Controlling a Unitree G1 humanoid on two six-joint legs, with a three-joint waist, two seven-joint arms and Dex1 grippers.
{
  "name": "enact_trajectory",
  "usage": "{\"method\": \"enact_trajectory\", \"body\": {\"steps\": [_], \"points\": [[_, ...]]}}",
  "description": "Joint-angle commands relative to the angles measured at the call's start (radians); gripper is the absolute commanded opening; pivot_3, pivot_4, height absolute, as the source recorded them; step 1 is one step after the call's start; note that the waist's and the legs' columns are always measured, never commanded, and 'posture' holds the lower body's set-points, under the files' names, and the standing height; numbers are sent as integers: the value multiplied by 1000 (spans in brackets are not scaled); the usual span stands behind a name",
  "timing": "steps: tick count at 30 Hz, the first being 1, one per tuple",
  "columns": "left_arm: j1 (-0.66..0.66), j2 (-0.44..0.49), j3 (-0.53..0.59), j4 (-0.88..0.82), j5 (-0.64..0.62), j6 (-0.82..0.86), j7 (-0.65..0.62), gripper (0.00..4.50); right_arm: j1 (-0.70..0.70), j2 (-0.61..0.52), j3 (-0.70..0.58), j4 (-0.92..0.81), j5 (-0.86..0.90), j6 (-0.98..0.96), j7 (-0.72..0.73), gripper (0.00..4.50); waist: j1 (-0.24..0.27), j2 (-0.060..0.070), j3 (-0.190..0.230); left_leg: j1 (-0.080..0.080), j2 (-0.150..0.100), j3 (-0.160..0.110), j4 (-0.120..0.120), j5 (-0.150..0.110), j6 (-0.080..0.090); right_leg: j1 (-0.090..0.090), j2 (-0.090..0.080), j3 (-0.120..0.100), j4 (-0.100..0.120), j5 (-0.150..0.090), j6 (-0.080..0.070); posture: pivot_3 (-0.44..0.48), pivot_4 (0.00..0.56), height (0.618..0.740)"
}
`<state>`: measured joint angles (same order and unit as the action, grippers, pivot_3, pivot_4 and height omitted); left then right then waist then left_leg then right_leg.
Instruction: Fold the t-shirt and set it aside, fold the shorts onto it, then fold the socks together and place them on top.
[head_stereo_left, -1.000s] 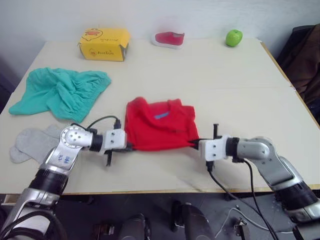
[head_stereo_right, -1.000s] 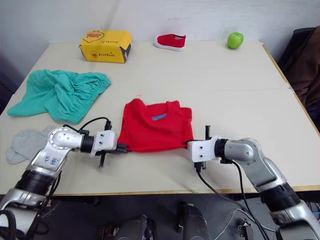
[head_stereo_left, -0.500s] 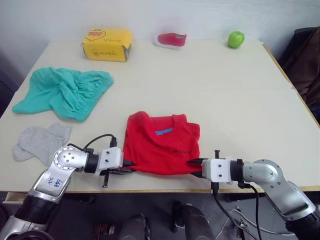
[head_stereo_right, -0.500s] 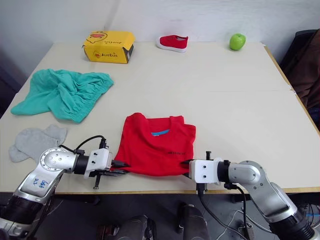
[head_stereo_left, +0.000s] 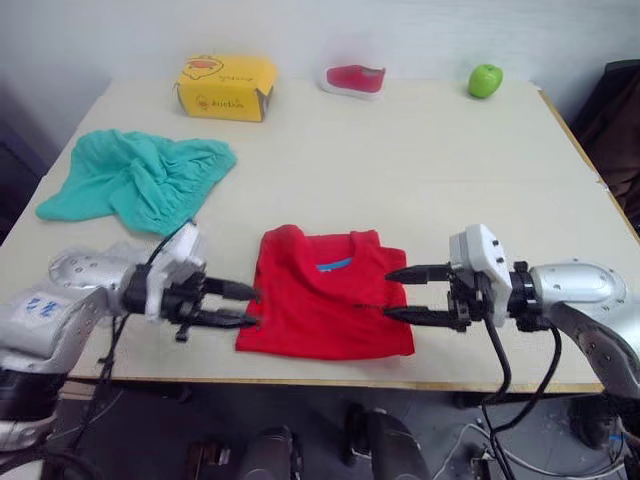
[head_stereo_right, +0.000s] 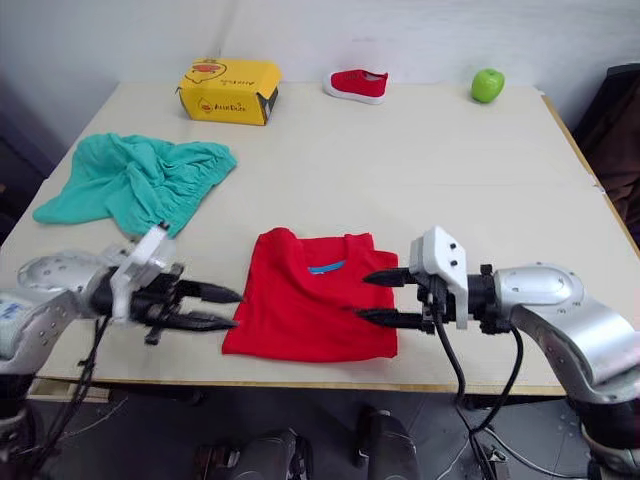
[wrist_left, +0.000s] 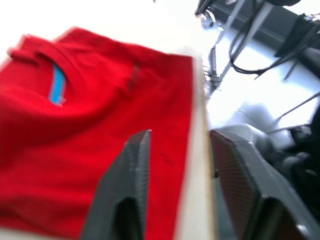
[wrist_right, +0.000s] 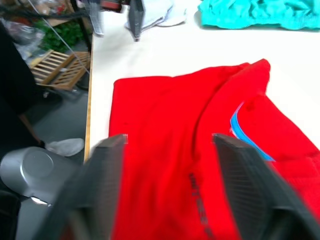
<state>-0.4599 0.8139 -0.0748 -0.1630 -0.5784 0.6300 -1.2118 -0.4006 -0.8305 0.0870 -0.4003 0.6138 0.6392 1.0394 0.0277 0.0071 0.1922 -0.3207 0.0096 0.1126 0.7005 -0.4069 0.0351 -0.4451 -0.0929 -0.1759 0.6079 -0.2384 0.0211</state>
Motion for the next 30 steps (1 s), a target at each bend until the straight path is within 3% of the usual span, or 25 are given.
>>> {"method": "enact_trajectory", "body": {"steps": [1, 4, 7, 10, 14, 17, 21, 25, 28, 30], "points": [[-87, -96, -142, 108, 125, -33, 37, 697, -71, 63, 110, 150, -123, -70, 14, 1083, -3, -1, 0, 0, -1, 1, 0, 0, 0, 0, 0, 0, 0, 0, 0, 0, 150, 740], [-126, -156, -245, 181, 226, -81, 32, 0, -146, 133, 198, 303, -218, -137, 45, 43, -12, -1, 0, -1, -1, 2, 0, 0, 1, 0, 2, 1, -1, 1, 1, 0, 150, 740], [-125, -180, -286, 228, 293, -106, 54, 0, -190, 176, 257, 429, -307, -197, 64, 13, -20, -1, 0, 0, 2, 3, 0, 1, 0, 0, 4, 2, -1, 1, 1, 0, 150, 740], [-81, -139, -317, 233, 358, -166, 29, 0, -256, 218, 279, 619, -430, -311, 14, 13, -32, -1, 0, 0, 3, 2, 0, 2, -1, -1, 4, 2, 0, 0, 1, 0, 150, 740], [-19, -95, -299, 232, 384, -206, 33, 0, -406, 274, 225, 944, -548, -434, -182, 13, -45, -1, -1, 4, 3, 6, 0, 2, -3, 1, 3, 8, 4, 1, 0, 0, 150, 740], [10, -91, -268, 226, 375, -211, 42, 0, -473, 292, 186, 1069, -573, -504, -232, 13, -48, -1, -2, 7, 3, 4, 0, 3, -3, 1, 2, 8, 5, 0, -1, 0, 150, 740], [34, -92, -193, 172, 315, -170, 43, 0, -477, 308, 98, 959, -465, -460, -123, 13, -56, 0, -2, 5, 3, 4, -1, 3, -3, 0, 2, 8, 5, 0, -2, 0, 150, 740], [-14, -81, -67, 81, 136, 23, 13, 0, -367, 264, 50, 549, -278, -230, 9, 13, -55, 1, -1, 1, 4, 4, 0, 3, -4, -5, 2, 7, 7, -1, -2, 0, 150, 740], [-64, -78, -39, 89, 109, 83, 22, 0, -283, 235, 45, 340, -204, -92, 21, 13, -47, 1, -1, 0, 4, 3, 1, 3, -4, -6, 2, 7, 7, -1, -2, 0, 150, 740], [-140, -106, -48, 193, 158, 62, 63, 0, -172, 189, 103, 206, -221, -78, 45, 13, -29, 0, -1, 0, 3, 2, 1, 3, -4, -5, 2, 7, 6, 0, -2, 0, 150, 740]]}}
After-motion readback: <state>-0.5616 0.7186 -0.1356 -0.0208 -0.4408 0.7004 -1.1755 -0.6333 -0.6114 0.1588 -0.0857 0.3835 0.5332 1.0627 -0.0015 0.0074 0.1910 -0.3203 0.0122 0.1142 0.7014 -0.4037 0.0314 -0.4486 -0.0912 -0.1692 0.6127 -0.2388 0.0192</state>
